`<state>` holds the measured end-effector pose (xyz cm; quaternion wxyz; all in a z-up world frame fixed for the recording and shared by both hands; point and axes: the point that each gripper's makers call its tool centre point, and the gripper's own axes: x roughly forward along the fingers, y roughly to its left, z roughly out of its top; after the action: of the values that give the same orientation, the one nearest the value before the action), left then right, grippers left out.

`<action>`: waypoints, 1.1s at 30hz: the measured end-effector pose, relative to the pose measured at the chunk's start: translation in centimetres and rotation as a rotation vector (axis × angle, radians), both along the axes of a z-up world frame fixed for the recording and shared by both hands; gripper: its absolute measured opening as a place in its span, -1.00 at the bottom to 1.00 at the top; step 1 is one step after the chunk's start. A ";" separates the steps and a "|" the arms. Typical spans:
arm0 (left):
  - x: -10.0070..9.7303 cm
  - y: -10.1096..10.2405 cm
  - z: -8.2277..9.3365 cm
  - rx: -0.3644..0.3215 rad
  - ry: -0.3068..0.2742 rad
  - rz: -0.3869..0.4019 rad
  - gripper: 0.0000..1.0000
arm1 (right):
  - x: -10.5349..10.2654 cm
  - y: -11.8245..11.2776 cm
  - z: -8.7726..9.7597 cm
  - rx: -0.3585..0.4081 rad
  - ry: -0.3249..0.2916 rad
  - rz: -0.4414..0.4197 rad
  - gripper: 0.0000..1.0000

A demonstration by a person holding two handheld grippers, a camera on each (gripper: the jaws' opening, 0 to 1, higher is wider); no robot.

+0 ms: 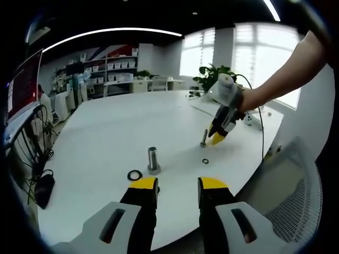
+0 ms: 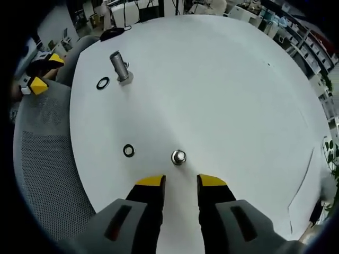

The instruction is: Place the washer onto the threaded stud by aligning its center hole with the stud, sliding it down to the base, and recovering from edge contact or off-axis alignment until the washer reaches the visible bottom stop.

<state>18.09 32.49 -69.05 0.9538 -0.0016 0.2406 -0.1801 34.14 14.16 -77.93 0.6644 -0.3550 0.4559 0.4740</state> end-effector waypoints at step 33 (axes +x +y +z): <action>-0.1 -0.2 -0.2 0.009 0.006 -0.014 -0.40 | -3.8 1.3 -0.7 0.045 0.030 -0.003 -0.40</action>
<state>17.98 32.28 -69.21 0.9517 0.0041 0.2443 -0.1857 30.34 15.44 -78.63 0.6662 -0.3321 0.4554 0.4884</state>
